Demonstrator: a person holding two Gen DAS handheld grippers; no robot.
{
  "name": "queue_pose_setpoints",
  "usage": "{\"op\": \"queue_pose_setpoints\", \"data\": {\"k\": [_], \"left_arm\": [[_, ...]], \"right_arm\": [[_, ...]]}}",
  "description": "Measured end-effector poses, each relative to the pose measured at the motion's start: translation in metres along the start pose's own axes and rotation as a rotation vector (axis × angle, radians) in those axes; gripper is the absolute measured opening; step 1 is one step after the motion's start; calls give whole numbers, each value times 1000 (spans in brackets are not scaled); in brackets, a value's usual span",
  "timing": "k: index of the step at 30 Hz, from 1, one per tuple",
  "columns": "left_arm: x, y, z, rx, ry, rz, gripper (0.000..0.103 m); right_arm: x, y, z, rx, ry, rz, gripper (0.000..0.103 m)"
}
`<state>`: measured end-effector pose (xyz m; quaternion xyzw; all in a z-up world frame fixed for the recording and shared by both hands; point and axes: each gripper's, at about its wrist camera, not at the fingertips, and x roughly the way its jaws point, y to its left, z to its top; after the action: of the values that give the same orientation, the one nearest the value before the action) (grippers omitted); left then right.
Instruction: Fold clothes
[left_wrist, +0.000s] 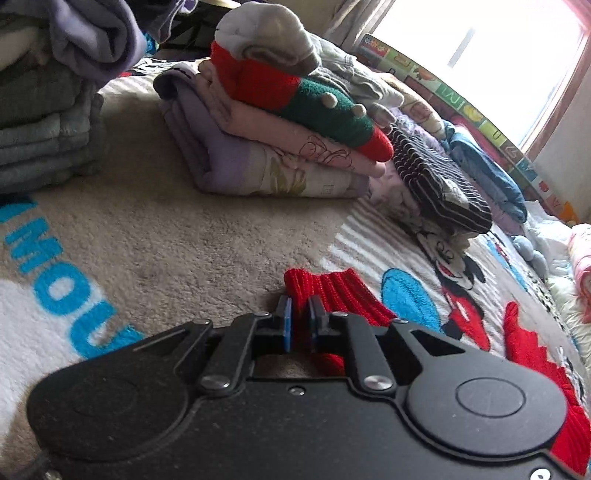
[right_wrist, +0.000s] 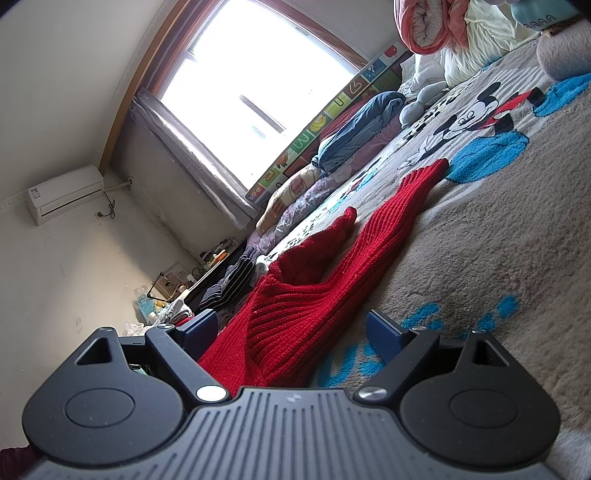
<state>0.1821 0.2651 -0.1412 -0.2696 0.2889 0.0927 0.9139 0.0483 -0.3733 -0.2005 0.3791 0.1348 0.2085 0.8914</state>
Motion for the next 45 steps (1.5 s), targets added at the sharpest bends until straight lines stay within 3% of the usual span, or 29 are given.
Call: {"op": "queue_pose_setpoints", "data": {"k": [6,9,11,17,24,29,34,40,45], "left_arm": [[-2,-2,3,-3,9,20,26],[-6,-5,3,-7,15,31,39],[-10,-8,3,-22,16,34,54],[-26,-25,-1,11,96,58,74],[-49,-57,-26,186,263,5,81],[-68,-79,-62,307,353,-59,84],[-85,-102,-96,460,367,-36,86],[-87,-112,-118,572,375,14,93],[-89,-110,-123,575,366,16,96]], "right_arm": [[1,0,0,-1,5,-4,87],[1,1,1,-4,9,-10,87],[2,2,1,-8,13,-18,87],[2,5,4,3,40,-33,87],[1,3,18,145,39,-46,92],[15,-5,44,201,54,-119,92],[38,-31,80,257,46,-217,85],[73,-61,111,283,80,-293,74],[101,-73,126,282,112,-337,72]]}}
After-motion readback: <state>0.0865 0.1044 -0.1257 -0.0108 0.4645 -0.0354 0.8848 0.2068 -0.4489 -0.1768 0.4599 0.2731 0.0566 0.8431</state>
